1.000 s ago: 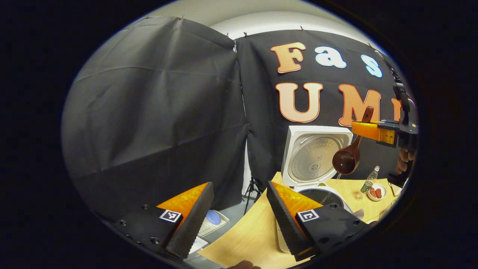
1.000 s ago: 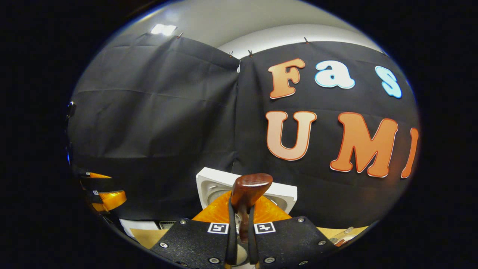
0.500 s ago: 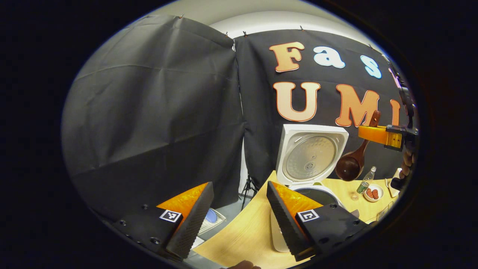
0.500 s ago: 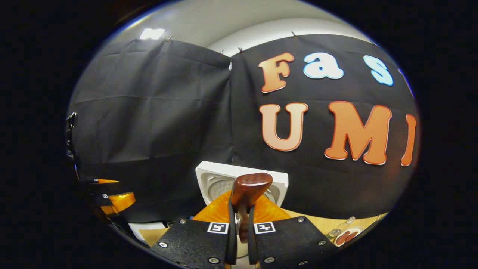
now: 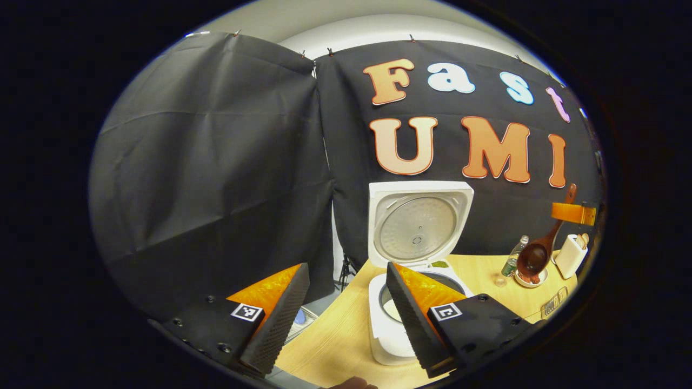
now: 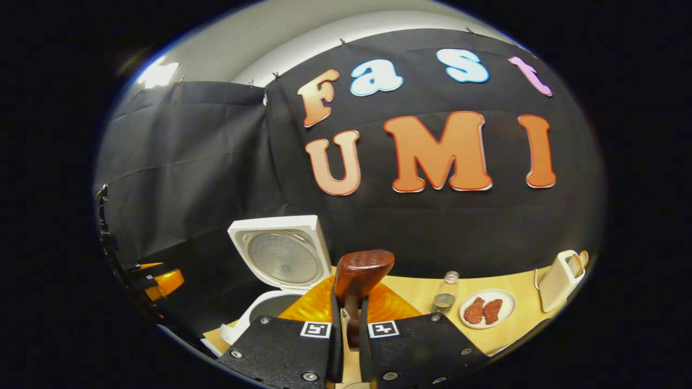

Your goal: Close the left gripper, press the button to open the rice cooker; take a wooden spoon from the chopstick holder with the right hand, scoop a spoonful of rice and pour it into the rice cooker, then put the wooden spoon back into the chopstick holder.

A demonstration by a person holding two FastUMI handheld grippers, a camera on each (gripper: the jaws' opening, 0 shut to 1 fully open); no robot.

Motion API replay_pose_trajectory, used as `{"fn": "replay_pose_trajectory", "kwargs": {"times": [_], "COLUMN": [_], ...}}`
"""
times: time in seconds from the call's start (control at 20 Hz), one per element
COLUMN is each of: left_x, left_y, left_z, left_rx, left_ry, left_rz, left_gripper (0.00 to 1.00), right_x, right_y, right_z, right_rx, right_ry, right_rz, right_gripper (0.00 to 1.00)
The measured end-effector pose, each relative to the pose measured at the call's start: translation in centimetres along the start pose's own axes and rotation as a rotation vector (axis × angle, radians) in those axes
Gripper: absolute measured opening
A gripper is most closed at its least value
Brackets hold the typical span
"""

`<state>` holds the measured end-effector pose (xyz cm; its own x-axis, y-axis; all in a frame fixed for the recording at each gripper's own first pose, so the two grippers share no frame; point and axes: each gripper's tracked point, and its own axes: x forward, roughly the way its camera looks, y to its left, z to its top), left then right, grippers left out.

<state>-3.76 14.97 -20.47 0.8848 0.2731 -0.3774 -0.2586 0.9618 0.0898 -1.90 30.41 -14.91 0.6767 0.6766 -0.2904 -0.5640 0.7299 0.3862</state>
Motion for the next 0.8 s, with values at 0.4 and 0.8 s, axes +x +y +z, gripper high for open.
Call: {"fn": "replay_pose_trajectory", "kwargs": {"times": [0.4, 0.8], "left_x": [-0.9, -2.1], "left_y": [-4.6, -8.7], "left_z": [1.1, 1.3], "left_rx": [-0.007, -0.035], "left_ry": [0.012, 0.040], "left_rz": [-0.016, -0.027], "left_gripper": [0.97, 0.97], "right_x": [-6.8, -12.6], "right_y": [-14.9, -24.6], "right_z": [-5.1, -9.2], "right_rx": [0.134, 0.228], "right_ry": [0.076, 0.117], "right_rz": [-0.262, -0.428], "right_gripper": [0.11, 0.11]}}
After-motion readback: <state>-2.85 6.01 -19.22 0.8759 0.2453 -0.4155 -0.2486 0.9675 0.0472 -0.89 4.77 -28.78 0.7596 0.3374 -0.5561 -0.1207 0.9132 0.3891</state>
